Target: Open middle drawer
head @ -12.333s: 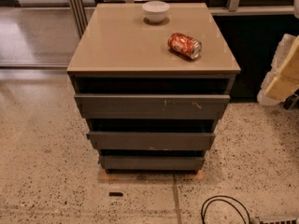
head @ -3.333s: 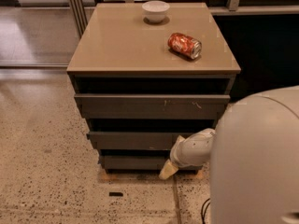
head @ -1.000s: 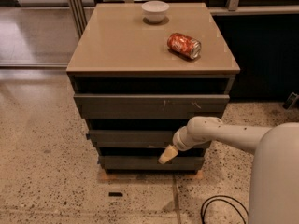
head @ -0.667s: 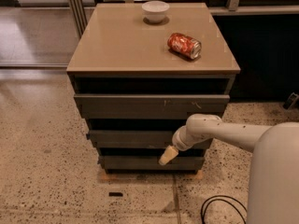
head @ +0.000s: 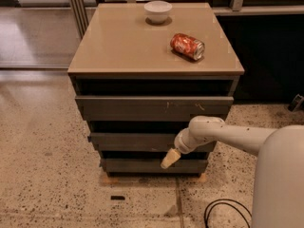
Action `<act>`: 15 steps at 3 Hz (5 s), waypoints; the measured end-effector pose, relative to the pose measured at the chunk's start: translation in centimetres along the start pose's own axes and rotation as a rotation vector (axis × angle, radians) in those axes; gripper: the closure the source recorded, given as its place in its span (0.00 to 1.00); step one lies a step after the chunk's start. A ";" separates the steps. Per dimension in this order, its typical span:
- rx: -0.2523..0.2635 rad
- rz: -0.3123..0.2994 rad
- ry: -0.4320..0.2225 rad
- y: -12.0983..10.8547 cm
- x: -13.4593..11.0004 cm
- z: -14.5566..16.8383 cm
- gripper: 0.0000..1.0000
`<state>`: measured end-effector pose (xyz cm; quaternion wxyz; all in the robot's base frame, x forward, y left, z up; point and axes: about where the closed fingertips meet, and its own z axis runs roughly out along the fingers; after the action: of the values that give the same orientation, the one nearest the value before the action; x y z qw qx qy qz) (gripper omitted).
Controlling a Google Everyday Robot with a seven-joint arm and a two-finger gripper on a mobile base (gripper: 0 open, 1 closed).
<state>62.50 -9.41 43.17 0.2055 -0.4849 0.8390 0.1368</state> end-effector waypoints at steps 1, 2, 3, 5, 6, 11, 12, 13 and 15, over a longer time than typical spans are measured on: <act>-0.068 -0.046 -0.034 0.7 -0.1 0.1 0.00; -0.068 -0.046 -0.034 0.7 -0.1 0.1 0.00; -0.100 -0.073 -0.042 1.1 -0.3 0.5 0.00; -0.160 -0.081 -0.075 2.2 -0.3 0.2 0.00; -0.160 -0.081 -0.075 2.2 -0.3 0.0 0.00; -0.218 -0.246 -0.200 5.0 -0.5 0.1 0.00; -0.244 -0.306 -0.250 5.9 -0.3 -0.3 0.00; -0.271 -0.389 -0.248 8.7 -0.3 -2.9 0.00; -0.319 -0.347 -0.194 7.7 0.0 -1.1 0.00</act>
Offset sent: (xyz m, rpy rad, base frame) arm -0.0031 0.0030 -0.0016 0.0307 0.0095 0.0421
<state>55.54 -6.07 44.36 0.2266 -0.6324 0.6875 0.2759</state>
